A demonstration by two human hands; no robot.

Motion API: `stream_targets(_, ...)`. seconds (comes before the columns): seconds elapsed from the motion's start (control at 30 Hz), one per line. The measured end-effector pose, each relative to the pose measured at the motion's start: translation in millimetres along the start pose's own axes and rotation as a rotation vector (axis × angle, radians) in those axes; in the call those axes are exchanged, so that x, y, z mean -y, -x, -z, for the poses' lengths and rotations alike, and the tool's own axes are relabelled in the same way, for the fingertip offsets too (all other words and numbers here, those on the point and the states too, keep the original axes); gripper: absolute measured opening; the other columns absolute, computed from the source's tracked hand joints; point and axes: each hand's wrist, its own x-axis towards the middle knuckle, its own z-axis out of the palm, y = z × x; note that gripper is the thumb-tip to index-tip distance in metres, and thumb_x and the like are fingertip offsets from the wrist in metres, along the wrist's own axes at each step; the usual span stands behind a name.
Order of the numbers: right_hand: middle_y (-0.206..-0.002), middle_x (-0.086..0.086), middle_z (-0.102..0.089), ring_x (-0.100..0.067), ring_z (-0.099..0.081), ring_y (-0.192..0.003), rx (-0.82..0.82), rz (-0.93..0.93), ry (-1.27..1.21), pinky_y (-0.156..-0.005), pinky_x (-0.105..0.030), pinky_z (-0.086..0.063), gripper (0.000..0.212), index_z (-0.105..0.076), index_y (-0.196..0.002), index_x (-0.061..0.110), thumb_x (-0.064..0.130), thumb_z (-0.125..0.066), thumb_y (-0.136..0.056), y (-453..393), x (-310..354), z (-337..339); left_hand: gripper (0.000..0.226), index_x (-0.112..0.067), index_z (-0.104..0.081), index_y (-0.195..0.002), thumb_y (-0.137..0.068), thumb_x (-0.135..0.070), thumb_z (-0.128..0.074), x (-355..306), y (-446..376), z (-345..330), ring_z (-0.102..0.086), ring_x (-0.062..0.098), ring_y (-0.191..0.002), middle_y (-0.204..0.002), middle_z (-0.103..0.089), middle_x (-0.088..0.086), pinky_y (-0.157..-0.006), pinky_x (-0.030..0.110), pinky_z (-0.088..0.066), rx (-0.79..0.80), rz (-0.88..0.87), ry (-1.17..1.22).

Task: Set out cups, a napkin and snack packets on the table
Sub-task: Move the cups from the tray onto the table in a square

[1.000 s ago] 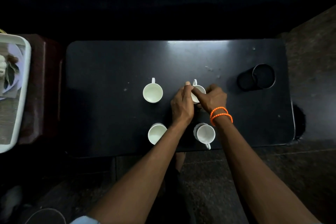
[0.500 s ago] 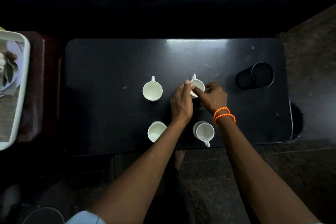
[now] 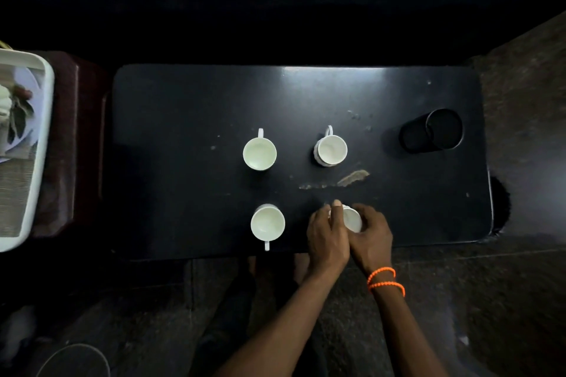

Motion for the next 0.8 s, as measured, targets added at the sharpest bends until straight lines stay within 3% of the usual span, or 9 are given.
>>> stream_targets(0.37,-0.101,-0.008,-0.068,-0.026,-0.064,-0.095,-0.037,-0.044,-0.002,-0.083,-0.034,-0.052,0.044,-0.071,-0.107,0.013,0.030,-0.088,-0.070,2.3,4.9,-10.3,0.036,-0.009,-0.074,-0.113,-0.106,-0.034,-0.050,3.3,2.6,9.3,-0.062,0.024,-0.116,-0.120,-0.073,0.010,-0.103,0.036,-0.042,-0.012,-0.048,0.030)
stream_targets(0.5,-0.106,-0.013,-0.069,-0.031,-0.064,-0.102,0.017,-0.058,0.051,-0.088,-0.040,-0.053,0.050,-0.069,-0.111,0.013,0.036,-0.087,-0.071,-1.8,10.9,-5.2,0.037,-0.009,-0.074,-0.110,-0.106,-0.036,-0.048,4.8,0.3,17.8,-0.062,0.026,-0.116,-0.117,-0.073,0.011,-0.104,0.040,-0.043,0.017,-0.068,0.014)
stream_targets(0.57,-0.113,-0.014,-0.070,-0.033,-0.064,-0.108,-0.053,-0.064,0.094,-0.093,-0.044,-0.053,0.056,-0.068,-0.115,0.014,0.045,-0.085,-0.071,-4.3,21.6,-0.1,0.035,-0.013,-0.075,-0.102,-0.106,-0.035,-0.049,2.7,-0.3,27.2,-0.066,0.024,-0.109,-0.109,-0.076,0.006,-0.100,0.041,-0.047,0.017,-0.116,0.056)
stream_targets(0.67,-0.111,-0.014,-0.071,-0.034,-0.065,-0.107,-0.197,0.010,0.103,-0.093,-0.046,-0.054,0.059,-0.070,-0.113,0.012,0.055,-0.080,-0.073,-6.9,49.5,2.8,0.038,-0.018,-0.072,-0.088,-0.100,-0.044,-0.048,-3.2,-1.1,53.9,-0.069,0.019,-0.091,-0.092,-0.077,-0.001,-0.087,0.045,-0.053,-0.069,-0.186,0.159)
stream_targets(0.8,-0.106,-0.011,-0.071,-0.030,-0.065,-0.102,-0.154,0.189,0.045,-0.090,-0.037,-0.052,0.045,-0.072,-0.107,0.011,0.046,-0.078,-0.079,-5.4,108.1,-14.2,0.045,-0.015,-0.073,-0.092,-0.098,-0.053,-0.049,-15.3,-11.9,104.4,-0.074,0.022,-0.090,-0.093,-0.078,0.002,-0.083,0.047,-0.060,-0.159,-0.210,0.289)
